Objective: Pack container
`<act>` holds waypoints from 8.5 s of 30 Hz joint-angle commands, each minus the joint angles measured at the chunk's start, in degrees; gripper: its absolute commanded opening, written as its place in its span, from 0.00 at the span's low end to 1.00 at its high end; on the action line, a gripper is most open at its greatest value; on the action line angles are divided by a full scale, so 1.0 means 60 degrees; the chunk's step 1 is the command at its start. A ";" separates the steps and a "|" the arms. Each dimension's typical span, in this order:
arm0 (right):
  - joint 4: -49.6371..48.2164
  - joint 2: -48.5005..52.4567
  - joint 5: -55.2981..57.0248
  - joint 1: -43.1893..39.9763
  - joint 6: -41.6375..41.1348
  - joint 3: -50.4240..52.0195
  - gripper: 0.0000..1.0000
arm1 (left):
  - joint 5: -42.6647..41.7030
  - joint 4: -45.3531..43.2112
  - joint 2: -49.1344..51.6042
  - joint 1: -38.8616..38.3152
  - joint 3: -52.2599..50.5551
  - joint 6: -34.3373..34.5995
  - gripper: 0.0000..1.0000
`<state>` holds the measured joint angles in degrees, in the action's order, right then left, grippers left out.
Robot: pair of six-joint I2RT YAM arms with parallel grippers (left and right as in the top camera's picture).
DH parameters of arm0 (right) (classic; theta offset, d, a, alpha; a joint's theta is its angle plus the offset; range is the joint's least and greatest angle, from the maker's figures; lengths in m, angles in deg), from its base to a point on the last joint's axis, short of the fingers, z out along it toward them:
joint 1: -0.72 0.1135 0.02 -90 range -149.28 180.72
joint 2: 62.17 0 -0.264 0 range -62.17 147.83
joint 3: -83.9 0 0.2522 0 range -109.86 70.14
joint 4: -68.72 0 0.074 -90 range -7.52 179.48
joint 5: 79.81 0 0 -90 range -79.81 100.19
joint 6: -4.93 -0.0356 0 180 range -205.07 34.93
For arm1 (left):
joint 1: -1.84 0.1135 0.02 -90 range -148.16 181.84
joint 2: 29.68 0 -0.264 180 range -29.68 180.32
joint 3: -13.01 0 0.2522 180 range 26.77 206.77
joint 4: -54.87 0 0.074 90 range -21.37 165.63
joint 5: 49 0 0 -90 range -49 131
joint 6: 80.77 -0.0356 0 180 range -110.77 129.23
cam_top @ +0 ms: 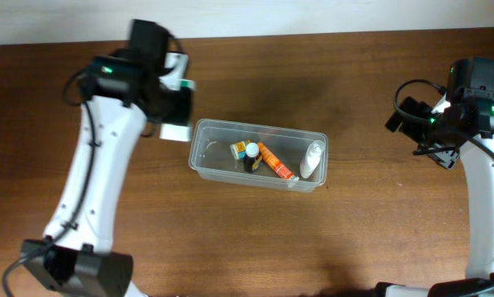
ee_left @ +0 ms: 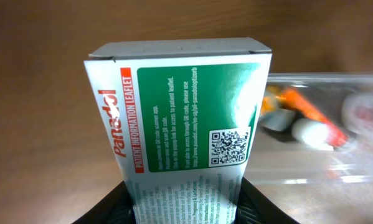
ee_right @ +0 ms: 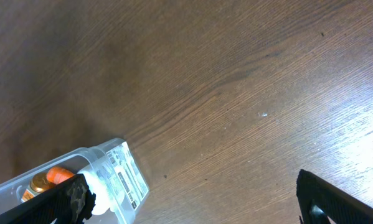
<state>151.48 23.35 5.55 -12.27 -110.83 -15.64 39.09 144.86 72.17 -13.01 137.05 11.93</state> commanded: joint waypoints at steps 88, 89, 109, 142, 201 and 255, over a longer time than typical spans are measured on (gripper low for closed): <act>0.0007 -0.0193 -0.0051 -0.0036 -0.0080 -0.0124 0.98 | 0.3534 0.1246 -0.5060 0.3166 0.0911 0.1829 1.00; 0.0007 -0.0193 -0.0047 -0.0036 -0.0076 -0.0124 0.99 | 0.3534 0.1246 -0.5060 0.3166 0.0911 0.1829 1.00; -0.2255 -0.5074 0.0372 0.2157 0.6696 0.1938 0.98 | 0.3534 0.1242 -0.5060 0.3166 0.0911 0.1829 1.00; -0.4907 -1.4222 0.0164 0.2157 0.5526 1.2375 0.98 | 0.3534 0.1246 -0.5060 0.3166 0.0911 0.1829 1.00; -0.5042 -1.4192 -0.0619 0.2157 0.5526 1.2750 0.98 | 0.1519 -0.6852 -1.1967 0.3020 -1.2375 0.1759 1.00; -0.5042 -1.4192 -0.0619 0.2157 0.5526 1.2750 0.98 | 0.0776 -0.6954 -1.6917 0.2477 -1.6899 0.1759 1.00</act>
<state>121.20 -61.33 2.55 0.45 -77.41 60.55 44.38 103.42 -28.73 2.11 35.99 22.36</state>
